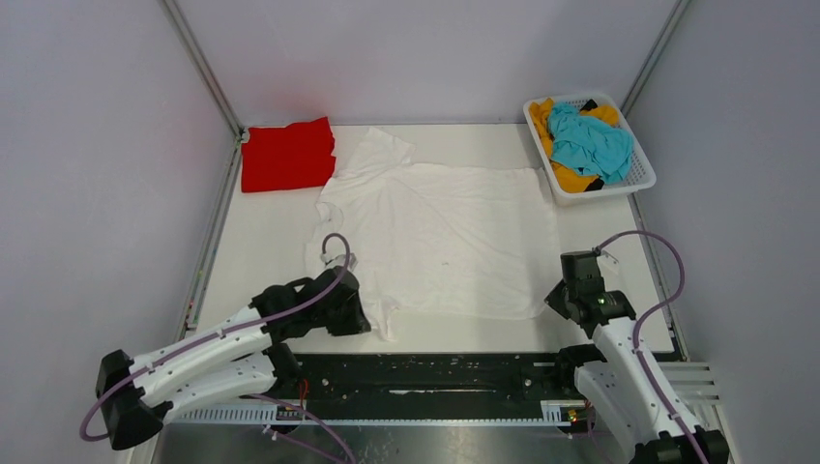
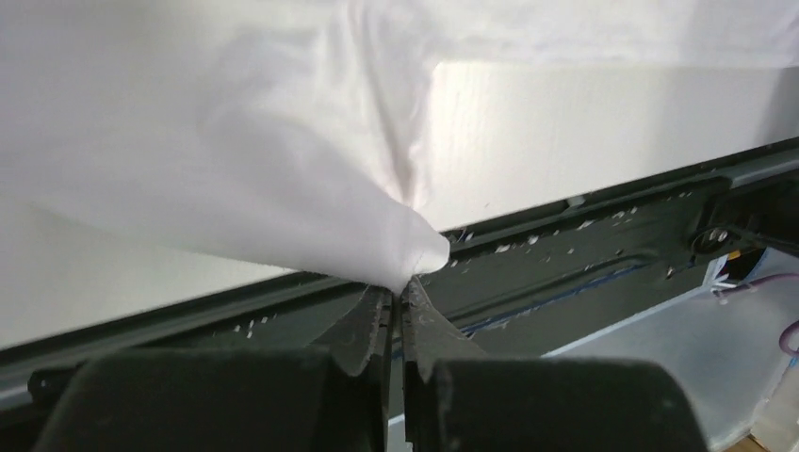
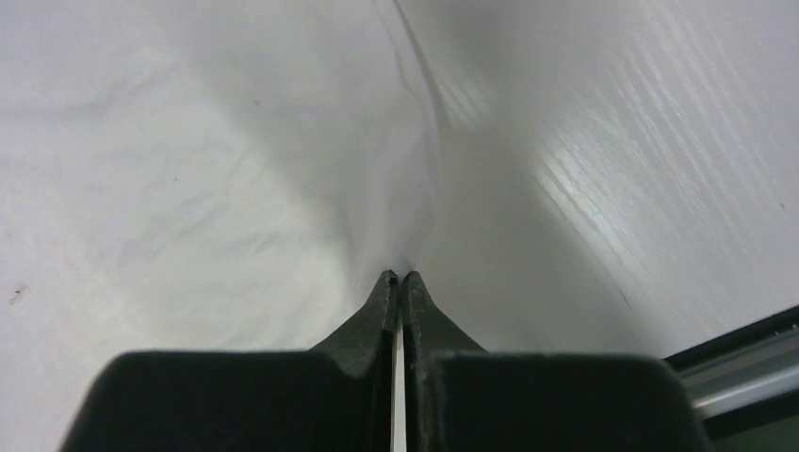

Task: Fold and stack the t-shirts
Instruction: Grab the side of the flattened tshirt closest away from the robot with both arms, then fold the flattened tshirt in 1/3 of the way

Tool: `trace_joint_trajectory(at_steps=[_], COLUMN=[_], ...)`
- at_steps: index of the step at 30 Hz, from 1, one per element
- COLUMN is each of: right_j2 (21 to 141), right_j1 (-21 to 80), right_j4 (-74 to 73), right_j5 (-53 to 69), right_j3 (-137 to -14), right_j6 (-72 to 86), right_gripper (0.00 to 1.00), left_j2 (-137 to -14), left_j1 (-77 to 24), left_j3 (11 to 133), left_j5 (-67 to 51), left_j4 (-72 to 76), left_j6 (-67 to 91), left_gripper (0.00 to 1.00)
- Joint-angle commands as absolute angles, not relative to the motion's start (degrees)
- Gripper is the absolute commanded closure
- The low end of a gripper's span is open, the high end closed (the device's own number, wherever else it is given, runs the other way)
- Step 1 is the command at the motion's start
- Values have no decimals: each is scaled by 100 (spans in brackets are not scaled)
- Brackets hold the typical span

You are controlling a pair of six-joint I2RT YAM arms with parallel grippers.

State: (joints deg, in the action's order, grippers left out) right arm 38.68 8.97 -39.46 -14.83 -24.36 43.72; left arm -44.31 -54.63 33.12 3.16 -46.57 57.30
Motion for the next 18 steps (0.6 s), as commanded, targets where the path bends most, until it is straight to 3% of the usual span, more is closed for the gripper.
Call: trace_joint_trajectory(at_steps=[1, 11, 18], right_j2=[4236, 5413, 6299], right_j1=[892, 891, 867], right_j4=[-3333, -2995, -3013], right_j5=[-1155, -1328, -1621], right_j3=[-2884, -3848, -4619], right_j6=[4006, 3761, 3662], right_gripper=[100, 100, 100], left_j2=[-4965, -5724, -6589], left_j1=[-5240, -3461, -2765], left_j3=[3955, 4649, 5486], left_j5=[723, 752, 705], left_j4=[-3633, -2555, -2353], left_j6=[5039, 3993, 3459], left_gripper=[100, 100, 100])
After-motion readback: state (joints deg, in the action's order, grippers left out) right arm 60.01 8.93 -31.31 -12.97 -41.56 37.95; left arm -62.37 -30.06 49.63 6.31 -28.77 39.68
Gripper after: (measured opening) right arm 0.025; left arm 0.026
